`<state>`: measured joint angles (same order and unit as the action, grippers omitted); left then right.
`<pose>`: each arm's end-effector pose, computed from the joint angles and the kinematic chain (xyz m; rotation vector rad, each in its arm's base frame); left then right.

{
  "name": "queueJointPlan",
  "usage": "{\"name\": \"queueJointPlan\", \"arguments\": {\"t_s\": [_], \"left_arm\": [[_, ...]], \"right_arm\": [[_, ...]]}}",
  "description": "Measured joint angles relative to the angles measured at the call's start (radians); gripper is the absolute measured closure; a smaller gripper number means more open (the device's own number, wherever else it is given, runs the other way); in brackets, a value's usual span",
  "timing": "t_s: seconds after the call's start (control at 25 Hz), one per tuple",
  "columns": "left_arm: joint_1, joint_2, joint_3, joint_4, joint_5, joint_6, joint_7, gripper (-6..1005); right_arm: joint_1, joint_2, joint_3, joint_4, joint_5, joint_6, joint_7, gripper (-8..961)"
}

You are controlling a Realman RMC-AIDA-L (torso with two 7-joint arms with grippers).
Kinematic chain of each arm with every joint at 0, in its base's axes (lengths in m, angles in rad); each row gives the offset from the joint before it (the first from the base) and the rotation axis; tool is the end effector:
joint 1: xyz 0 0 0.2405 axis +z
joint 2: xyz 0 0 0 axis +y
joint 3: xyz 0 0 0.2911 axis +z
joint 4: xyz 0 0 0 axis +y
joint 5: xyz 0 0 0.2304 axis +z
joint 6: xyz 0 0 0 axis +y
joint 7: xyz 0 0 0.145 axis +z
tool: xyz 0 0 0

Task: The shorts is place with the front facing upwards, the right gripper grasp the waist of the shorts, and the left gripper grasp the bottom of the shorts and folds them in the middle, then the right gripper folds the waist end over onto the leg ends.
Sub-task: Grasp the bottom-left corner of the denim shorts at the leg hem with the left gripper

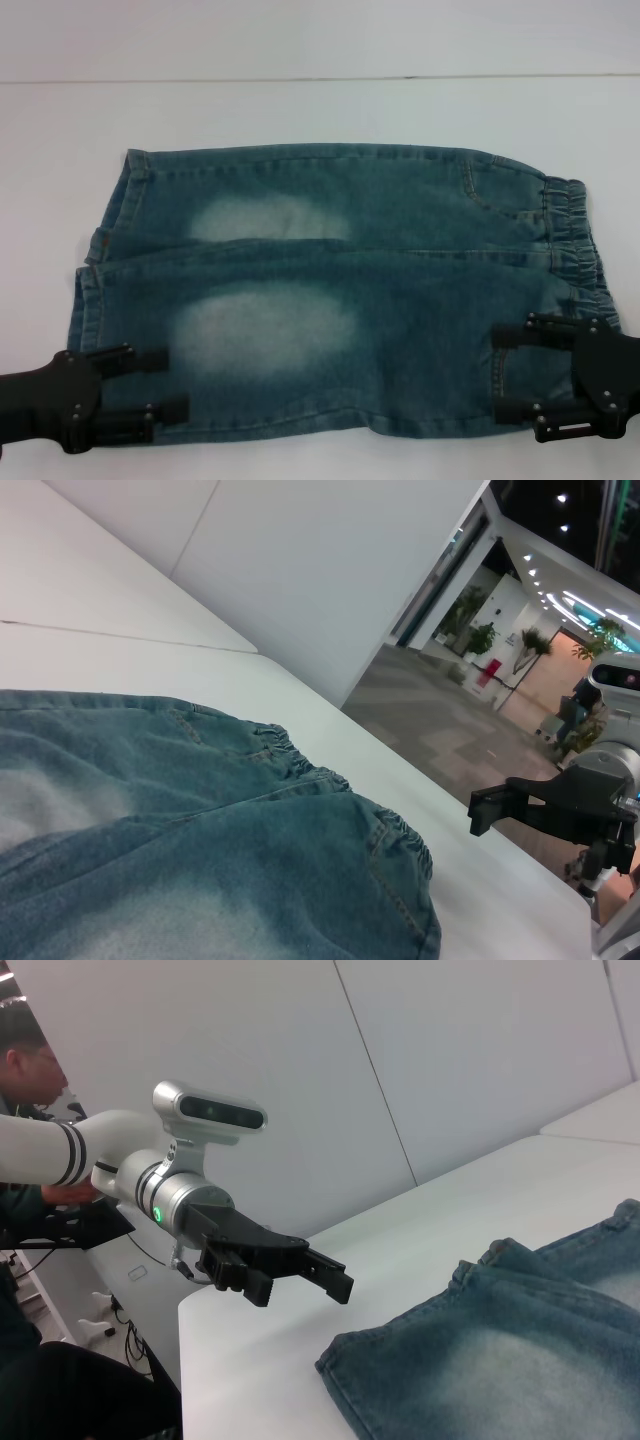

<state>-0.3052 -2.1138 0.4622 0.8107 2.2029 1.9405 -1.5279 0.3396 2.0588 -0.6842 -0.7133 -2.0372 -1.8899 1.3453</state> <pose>-0.3546 0.2486 0.0118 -2.7446 -1.0505 -0.8043 0.3363 0.2696 0.0016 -2.8938 0.6931 0.8287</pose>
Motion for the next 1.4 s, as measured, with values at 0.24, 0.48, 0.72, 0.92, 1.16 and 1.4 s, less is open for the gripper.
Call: {"name": "queueJointPlan", "arguments": {"t_s": [0.24, 0.48, 0.72, 0.92, 1.16, 1.4], "left_arm": [[0.002, 0.0, -0.001, 0.012, 0.0, -0.005, -0.011, 128], [0.001, -0.001, -0.001, 0.02, 0.0, -0.003, -0.035, 127], [0.002, 0.005, 0.0, 0.186, 0.0, 0.083, -0.245, 127], [0.023, 0.033, -0.003, 0.309, 0.052, 0.09, -0.435, 127], [0.021, 0.034, -0.009, 0.357, 0.205, 0.069, -0.479, 128], [0.026, 0.03, -0.007, 0.354, 0.264, -0.006, -0.473, 127]], "right_arm": [[0.004, 0.0, 0.0, 0.0, 0.0, 0.001, 0.0, 12], [0.008, 0.0, 0.001, -0.001, 0.0, 0.001, 0.001, 12], [0.017, 0.001, 0.001, -0.013, 0.0, -0.006, 0.029, 12], [0.017, 0.0, 0.007, -0.014, 0.002, -0.016, 0.03, 11], [0.02, 0.003, 0.004, -0.014, 0.002, -0.036, 0.038, 11], [0.022, 0.006, 0.008, -0.014, 0.003, -0.03, 0.032, 11]]}}
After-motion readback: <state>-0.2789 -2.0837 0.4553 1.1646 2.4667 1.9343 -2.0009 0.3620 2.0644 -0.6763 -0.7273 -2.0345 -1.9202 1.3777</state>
